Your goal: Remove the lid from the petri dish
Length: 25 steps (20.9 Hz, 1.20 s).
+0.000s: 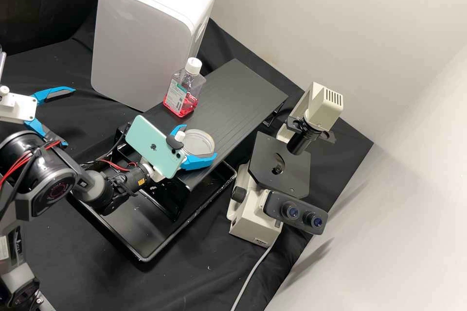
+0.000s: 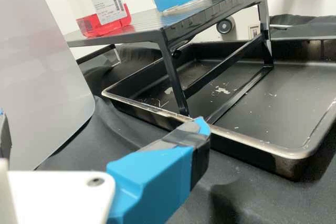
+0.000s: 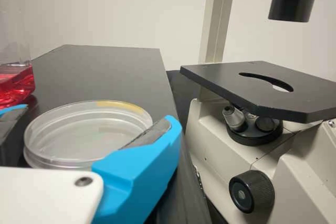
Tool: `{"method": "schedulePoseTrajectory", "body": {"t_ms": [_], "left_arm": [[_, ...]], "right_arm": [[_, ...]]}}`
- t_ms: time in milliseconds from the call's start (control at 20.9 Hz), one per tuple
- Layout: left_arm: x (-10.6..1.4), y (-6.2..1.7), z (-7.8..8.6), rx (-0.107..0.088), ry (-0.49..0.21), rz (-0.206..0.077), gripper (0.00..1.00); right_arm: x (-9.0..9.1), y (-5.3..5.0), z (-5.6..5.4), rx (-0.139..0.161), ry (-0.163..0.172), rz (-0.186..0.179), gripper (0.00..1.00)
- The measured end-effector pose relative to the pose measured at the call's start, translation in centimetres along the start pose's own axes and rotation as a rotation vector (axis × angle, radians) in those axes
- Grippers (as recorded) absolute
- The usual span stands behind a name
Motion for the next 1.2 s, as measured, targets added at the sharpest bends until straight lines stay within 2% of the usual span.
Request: {"method": "schedulePoseTrajectory", "body": {"t_ms": [956, 1196], "left_arm": [[0.05, -0.01, 0.0, 0.0, 0.0, 0.0, 1.0], [0.12, -0.26, 0.0, -0.001, 0.0, -0.012, 1.0]], "right_arm": [[0.0, 0.0, 0.0, 0.0, 0.0, 0.0, 0.0], [-0.04, -0.03, 0.03, 0.008, -0.001, -0.001, 0.0]]}}
